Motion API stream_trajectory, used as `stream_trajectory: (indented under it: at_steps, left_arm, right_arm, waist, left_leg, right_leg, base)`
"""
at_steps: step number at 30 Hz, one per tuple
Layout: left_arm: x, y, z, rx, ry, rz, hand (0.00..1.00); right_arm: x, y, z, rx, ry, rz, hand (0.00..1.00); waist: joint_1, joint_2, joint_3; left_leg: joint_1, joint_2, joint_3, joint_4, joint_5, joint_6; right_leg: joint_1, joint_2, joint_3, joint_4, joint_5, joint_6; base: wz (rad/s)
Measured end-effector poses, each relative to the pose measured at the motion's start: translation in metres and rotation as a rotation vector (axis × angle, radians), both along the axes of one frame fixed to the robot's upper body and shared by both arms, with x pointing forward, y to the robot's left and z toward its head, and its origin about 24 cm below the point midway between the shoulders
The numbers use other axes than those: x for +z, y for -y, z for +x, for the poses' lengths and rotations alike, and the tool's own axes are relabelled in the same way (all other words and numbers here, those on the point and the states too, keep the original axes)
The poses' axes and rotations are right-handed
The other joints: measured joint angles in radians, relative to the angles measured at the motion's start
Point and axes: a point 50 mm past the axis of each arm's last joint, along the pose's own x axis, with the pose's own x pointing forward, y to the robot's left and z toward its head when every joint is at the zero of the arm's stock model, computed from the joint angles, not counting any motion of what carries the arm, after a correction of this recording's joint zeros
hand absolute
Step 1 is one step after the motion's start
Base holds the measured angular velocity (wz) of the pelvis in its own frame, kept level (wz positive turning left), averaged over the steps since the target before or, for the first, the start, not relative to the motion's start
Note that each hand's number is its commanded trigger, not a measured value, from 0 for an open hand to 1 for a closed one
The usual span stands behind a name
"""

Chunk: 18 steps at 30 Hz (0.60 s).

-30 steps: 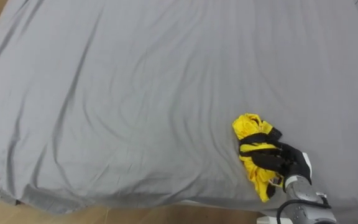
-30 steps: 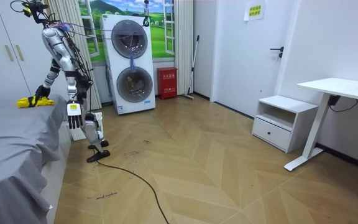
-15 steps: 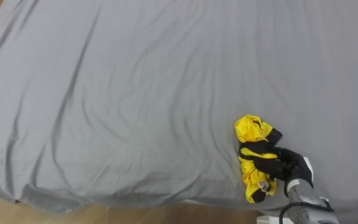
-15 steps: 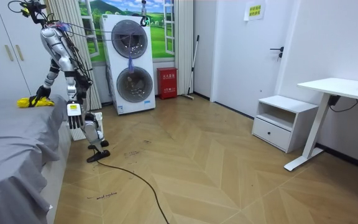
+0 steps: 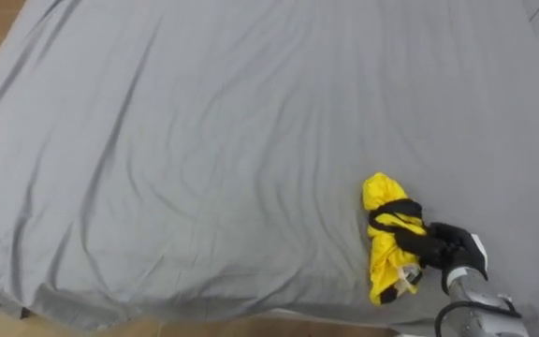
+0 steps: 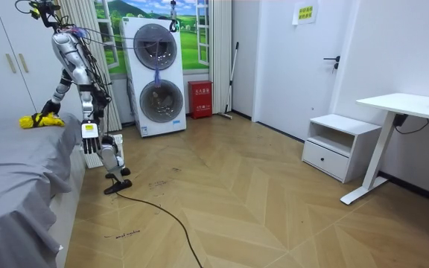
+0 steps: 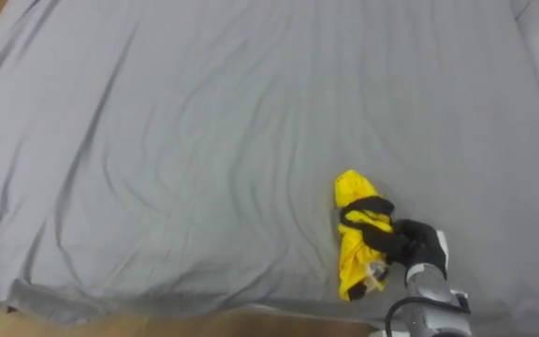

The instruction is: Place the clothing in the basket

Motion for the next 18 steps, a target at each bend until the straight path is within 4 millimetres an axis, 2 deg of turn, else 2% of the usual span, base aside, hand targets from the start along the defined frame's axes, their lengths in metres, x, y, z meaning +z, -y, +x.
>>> stream_trajectory:
  at_steps: [3,4,7,8,10,14,17,18]
  left_arm:
    - [0.001,-0.007,-0.009,0.056,-0.001,0.013,0.0]
    - [0.001,-0.01,-0.015,0.074,-0.009,0.018,0.0]
    - [0.001,-0.011,-0.023,0.066,-0.029,0.026,0.0]
    - [0.002,-0.011,-0.024,0.053,-0.026,0.032,0.0]
    - [0.003,-0.013,-0.021,0.052,-0.018,0.037,0.0]
    - [0.003,-0.014,-0.017,0.056,-0.029,0.037,0.0]
    - [0.003,-0.016,-0.016,0.054,-0.032,0.043,0.0]
    - [0.003,-0.016,-0.016,0.054,-0.034,0.043,0.0]
  right_arm:
    - [0.025,0.006,0.0,-0.023,0.154,0.027,1.0]
    - [0.032,0.01,-0.003,-0.044,0.197,0.04,1.0]
    - [0.037,0.026,-0.019,-0.104,0.229,0.031,1.0]
    - [0.04,0.032,-0.024,-0.125,0.241,0.018,1.0]
    - [0.047,0.04,-0.03,-0.162,0.267,0.004,1.0]
    - [0.057,0.047,-0.035,-0.187,0.3,-0.009,1.0]
    - [0.055,0.051,-0.041,-0.205,0.287,-0.021,1.0]
    - [0.054,0.052,-0.044,-0.21,0.281,-0.023,1.0]
  waist:
    - [-0.043,-0.023,-0.0065]
    - [-0.055,-0.034,-0.0127]
    - [-0.088,-0.053,-0.0242]
    - [-0.107,-0.053,-0.0244]
    - [-0.119,-0.048,-0.0225]
    - [-0.15,-0.03,-0.0135]
    - [-0.173,-0.025,-0.014]
    - [-0.182,-0.026,-0.0141]
  left_leg:
    - [0.038,-0.002,0.017,-0.01,0.0,0.0]
    - [0.056,-0.002,0.023,-0.011,0.0,0.0]
    - [0.118,-0.003,0.039,-0.028,-0.001,-0.001]
    - [0.137,-0.002,0.04,-0.042,-0.001,0.0]
    - [0.156,0.0,0.054,-0.064,-0.001,0.0]
    - [0.197,0.01,0.124,-0.08,-0.01,0.0]
    - [0.214,0.018,0.162,-0.087,-0.016,-0.003]
    - [0.217,0.018,0.164,-0.087,-0.016,-0.004]
  right_leg:
    - [0.044,0.0,0.022,-0.024,-0.005,0.006]
    - [0.064,0.0,0.027,-0.034,-0.004,0.006]
    - [0.108,0.001,0.051,-0.043,-0.009,0.013]
    - [0.118,0.002,0.058,-0.048,-0.011,0.016]
    - [0.116,0.009,0.081,-0.041,-0.01,0.017]
    - [0.115,0.027,0.148,-0.029,-0.003,0.017]
    - [0.118,0.04,0.189,-0.03,0.008,0.014]
    - [0.119,0.041,0.191,-0.03,0.008,0.014]
  base:
    - [-0.08]
    - [-0.13]
    - [-0.15]
    - [-0.13]
    - [-0.3]
    - [-0.5]
    - [-0.46]
    - [-0.3]
